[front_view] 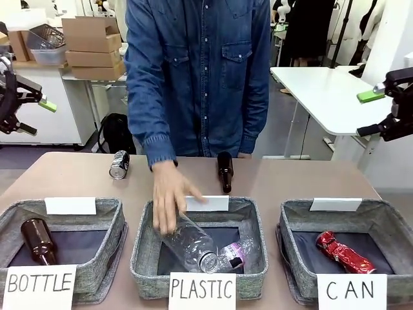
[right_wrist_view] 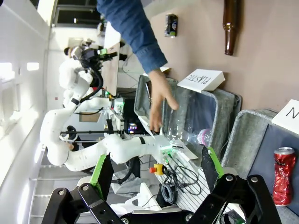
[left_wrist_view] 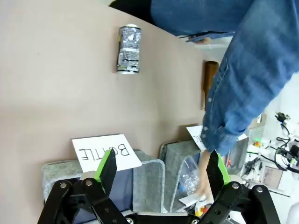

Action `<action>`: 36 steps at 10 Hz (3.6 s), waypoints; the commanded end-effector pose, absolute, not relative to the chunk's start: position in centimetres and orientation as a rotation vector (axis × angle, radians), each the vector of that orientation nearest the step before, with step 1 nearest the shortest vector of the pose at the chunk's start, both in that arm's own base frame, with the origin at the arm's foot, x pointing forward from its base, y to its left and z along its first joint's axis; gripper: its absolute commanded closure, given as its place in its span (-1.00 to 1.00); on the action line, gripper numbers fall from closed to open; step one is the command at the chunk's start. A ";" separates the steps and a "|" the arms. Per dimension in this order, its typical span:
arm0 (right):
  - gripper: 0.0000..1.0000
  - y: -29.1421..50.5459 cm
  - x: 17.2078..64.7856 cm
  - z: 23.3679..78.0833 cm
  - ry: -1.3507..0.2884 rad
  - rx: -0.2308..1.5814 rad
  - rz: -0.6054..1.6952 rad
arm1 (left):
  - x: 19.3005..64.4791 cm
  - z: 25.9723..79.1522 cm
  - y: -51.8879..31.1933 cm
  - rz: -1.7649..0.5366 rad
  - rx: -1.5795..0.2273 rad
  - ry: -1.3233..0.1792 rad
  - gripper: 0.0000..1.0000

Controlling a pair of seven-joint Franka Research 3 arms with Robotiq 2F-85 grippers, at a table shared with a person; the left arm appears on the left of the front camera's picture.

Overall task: Sort the can waste into the basket.
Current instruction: Pick up the can waste from the table and place it in the right Fabric basket.

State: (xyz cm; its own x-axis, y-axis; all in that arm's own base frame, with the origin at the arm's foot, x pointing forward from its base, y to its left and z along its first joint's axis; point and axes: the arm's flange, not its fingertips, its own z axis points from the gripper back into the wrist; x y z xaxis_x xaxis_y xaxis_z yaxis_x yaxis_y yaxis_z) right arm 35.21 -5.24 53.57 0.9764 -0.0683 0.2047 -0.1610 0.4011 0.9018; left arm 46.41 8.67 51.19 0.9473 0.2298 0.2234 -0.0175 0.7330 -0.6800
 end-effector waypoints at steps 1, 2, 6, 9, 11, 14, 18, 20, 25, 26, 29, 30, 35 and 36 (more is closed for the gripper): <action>-1.00 -5.4 35.2 53.6 -0.233 1.153 0.086 | 45.8 52.5 11.4 0.192 -0.741 -0.307 -1.00; -1.00 -5.4 35.2 53.6 -0.233 1.153 0.086 | 45.5 52.4 11.5 0.199 -0.720 -0.313 -1.00; -1.00 -5.4 35.2 53.6 -0.233 1.153 0.086 | 47.5 50.7 6.9 0.139 -0.671 -0.276 -1.00; -1.00 -5.4 35.2 53.6 -0.233 1.153 0.086 | 53.3 44.8 -0.7 0.089 -0.513 -0.160 -1.00; -1.00 -5.4 35.2 53.6 -0.233 1.153 0.086 | 55.3 41.4 -4.3 0.038 -0.354 -0.205 -1.00; -1.00 -5.4 35.2 53.6 -0.233 1.153 0.086 | 57.5 36.3 -7.8 -0.099 -0.178 -0.342 -1.00; -1.00 -5.4 35.2 53.6 -0.233 1.153 0.086 | 59.3 33.0 -10.6 -0.209 -0.115 -0.362 -1.00; -1.00 -5.4 35.2 53.6 -0.233 1.153 0.086 | 59.6 32.7 -11.0 -0.190 -0.094 -0.356 -1.00; -1.00 -5.4 35.2 53.6 -0.233 1.153 0.086 | 59.5 32.4 -11.2 -0.192 -0.069 -0.352 1.00; -1.00 -5.4 35.2 53.6 -0.233 1.153 0.086 | 59.5 32.3 -11.1 -0.197 -0.063 -0.353 1.00; -1.00 -5.4 35.2 53.6 -0.233 1.153 0.086 | 59.4 32.2 -11.0 -0.204 -0.042 -0.369 0.88; -1.00 -5.4 35.2 53.6 -0.233 1.153 0.086 | 59.4 32.2 -11.0 -0.205 -0.033 -0.378 1.00; -1.00 -5.4 35.2 53.6 -0.233 1.153 0.086 | 59.1 33.0 -10.2 -0.169 -0.071 -0.378 1.00; -1.00 -5.4 35.2 53.6 -0.233 1.153 0.086 | 58.5 34.7 -9.3 -0.165 -0.098 -0.346 1.00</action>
